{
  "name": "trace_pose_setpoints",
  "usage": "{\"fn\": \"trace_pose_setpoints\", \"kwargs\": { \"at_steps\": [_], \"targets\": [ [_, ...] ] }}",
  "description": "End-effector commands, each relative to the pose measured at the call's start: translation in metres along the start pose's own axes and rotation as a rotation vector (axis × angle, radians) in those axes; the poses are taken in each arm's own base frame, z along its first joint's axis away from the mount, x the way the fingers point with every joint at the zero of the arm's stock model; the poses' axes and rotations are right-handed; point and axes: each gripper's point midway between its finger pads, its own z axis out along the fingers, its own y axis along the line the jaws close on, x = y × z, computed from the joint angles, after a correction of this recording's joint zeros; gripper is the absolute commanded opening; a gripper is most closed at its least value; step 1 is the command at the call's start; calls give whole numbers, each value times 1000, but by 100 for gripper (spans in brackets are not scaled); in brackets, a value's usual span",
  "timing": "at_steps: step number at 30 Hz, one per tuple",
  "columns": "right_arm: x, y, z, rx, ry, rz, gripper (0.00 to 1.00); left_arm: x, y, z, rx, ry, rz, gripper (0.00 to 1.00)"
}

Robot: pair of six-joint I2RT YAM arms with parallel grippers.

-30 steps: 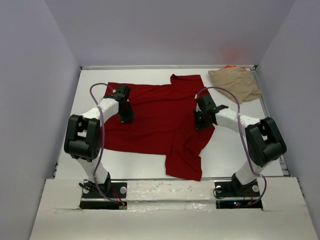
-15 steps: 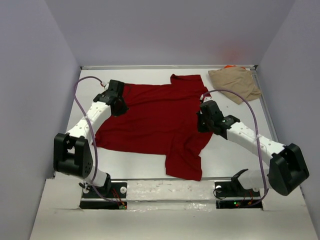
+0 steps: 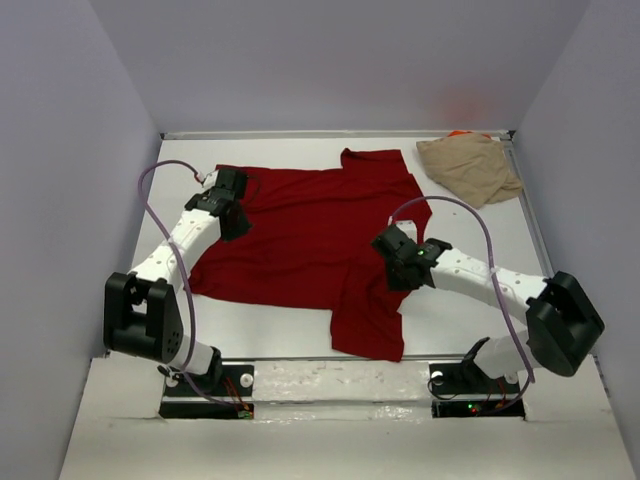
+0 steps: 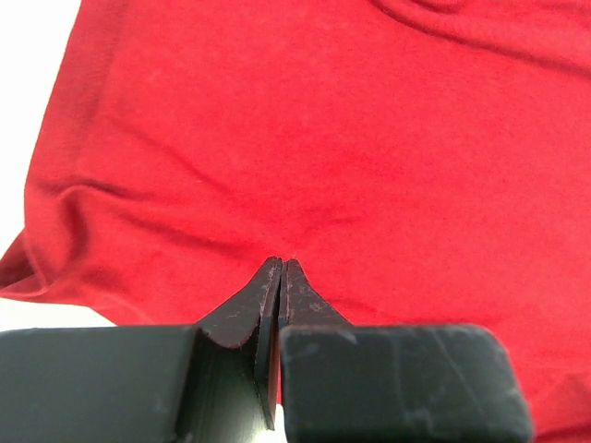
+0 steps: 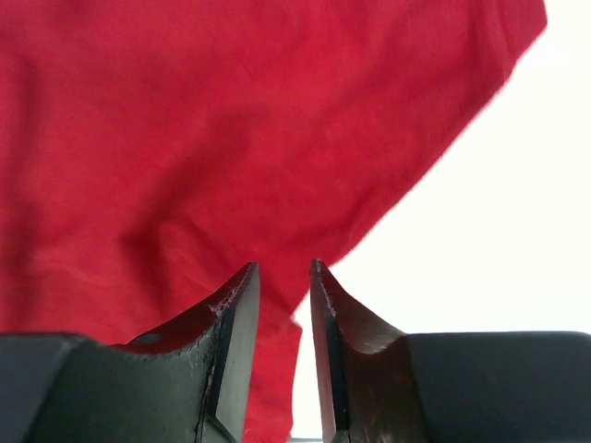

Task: Fold and stack the t-shirts
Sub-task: Fold the tshirt

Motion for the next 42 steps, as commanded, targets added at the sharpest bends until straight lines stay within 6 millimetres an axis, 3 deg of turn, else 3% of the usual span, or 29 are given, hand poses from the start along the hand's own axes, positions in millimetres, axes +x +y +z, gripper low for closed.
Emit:
{"fn": "trace_pose_setpoints", "kwargs": {
  "at_steps": [1, 4, 11, 14, 22, 37, 42],
  "targets": [
    [9, -23, -19, 221, 57, 48, 35, -6, 17, -11, -60, -43, -21, 11],
    [10, -25, -30, 261, 71, 52, 36, -6, 18, -14, -59, -46, -16, 11],
    [8, -8, -58, 130, 25, 146, 37, -8, 10, -13, -22, -41, -4, 11],
    [19, 11, -54, 53, 42, 135, 37, -5, 5, -9, -3, -24, 8, 11],
    [55, 39, -45, 81, 100, 37, 38, 2, 6, -12, 19, -10, 25, 11],
    [127, 34, -51, 247, 214, 85, 40, 15, 1, -13, 95, 3, 58, 11],
    [139, 33, -57, 271, 232, 104, 41, 16, -1, -12, 110, 5, 71, 11]
  ]
}}
